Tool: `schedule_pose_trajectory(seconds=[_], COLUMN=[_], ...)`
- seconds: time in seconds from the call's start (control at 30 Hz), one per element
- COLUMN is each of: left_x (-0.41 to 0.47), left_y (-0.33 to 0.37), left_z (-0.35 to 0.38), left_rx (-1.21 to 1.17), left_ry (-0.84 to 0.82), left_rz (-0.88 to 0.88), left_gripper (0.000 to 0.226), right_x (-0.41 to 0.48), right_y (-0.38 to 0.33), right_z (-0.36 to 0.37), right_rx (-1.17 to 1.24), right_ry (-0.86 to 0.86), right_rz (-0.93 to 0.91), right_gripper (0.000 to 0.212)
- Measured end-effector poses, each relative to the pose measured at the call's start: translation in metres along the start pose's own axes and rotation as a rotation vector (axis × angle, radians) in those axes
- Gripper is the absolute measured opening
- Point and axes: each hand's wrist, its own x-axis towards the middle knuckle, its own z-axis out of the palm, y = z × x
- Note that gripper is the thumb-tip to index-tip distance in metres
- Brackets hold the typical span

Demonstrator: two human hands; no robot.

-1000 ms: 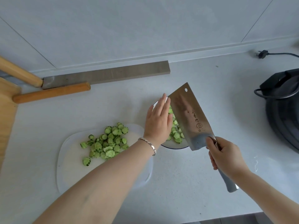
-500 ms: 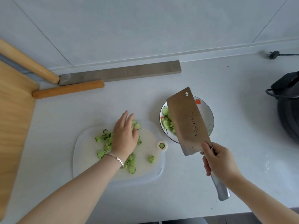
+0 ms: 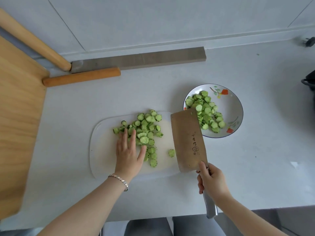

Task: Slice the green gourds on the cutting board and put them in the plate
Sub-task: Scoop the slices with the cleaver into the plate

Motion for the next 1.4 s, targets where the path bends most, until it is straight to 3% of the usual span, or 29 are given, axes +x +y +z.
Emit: schedule_pose_trajectory(seconds=[0.23,0.57,0.73,1.4], left_x=[0.009,0.021,0.014,0.022], left_y=[0.005,0.017,0.035,0.088], left_z=[0.01,0.025,0.035,0.038], left_rx=[-0.059,-0.092,-0.111,-0.235], left_ry=[0.099,0.232,0.261,0.317], left_rz=[0.008,-0.084,0.051,0.18], left_gripper=[0.069,0.059,0.055,0.044], right_x=[0.001,0.003,0.001,-0.004], right_y=[-0.003,-0.006,-0.005,-0.028], right_z=[0.042,0.072,0.075,0.024], right_rx=[0.101,0.066,0.041,0.063], right_ry=[-0.001,-0.11,-0.141,-0.152], right_rz=[0.044,0.051,0.054,0.013], right_gripper=[0.035,0.035,0.035,0.032])
